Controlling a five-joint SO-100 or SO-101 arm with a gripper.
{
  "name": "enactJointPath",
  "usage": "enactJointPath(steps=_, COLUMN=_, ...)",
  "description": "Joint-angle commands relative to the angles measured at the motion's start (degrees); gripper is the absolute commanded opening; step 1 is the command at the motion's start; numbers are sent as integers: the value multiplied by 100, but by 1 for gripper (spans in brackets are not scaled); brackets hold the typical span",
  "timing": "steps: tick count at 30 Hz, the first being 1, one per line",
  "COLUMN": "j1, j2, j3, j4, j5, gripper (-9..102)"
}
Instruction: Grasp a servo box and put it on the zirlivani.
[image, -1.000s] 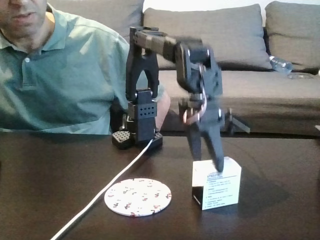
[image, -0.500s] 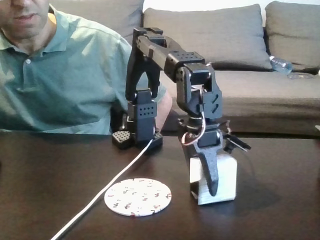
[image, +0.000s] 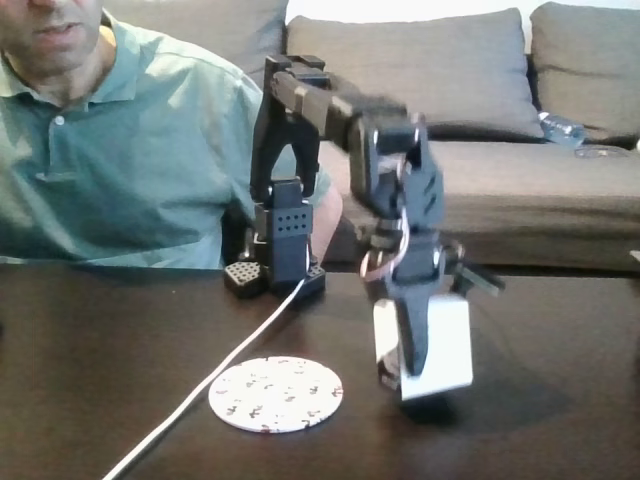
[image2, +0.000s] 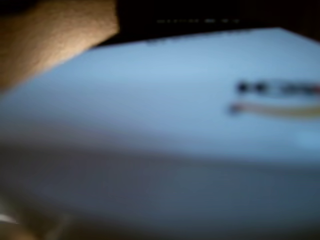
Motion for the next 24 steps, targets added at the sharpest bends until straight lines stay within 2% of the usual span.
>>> enactJointPath(steps=1, j1=18, j2=202, j3=-1063, j4=729, j5=18, gripper=13)
enactJointPath(steps=8, j1=26, j2=1107, j3=-2628, j4=2355, j5=158, gripper=13)
enactJointPath(steps=13, j1=413, j2=1986, j3=-2777, j4=3164, j5=123, gripper=13)
enactJointPath(steps=18, j1=1898, j2=2698, j3=-1731, j4=2971, j5=-360, gripper=13)
enactJointPath(steps=21, j1=2865, j2=2971, j3=-932, j4=2540, j5=-782, gripper=13)
enactJointPath(steps=24, j1=3410, j2=3129, j3=-26, j4=1898, j5=-1072, gripper=13)
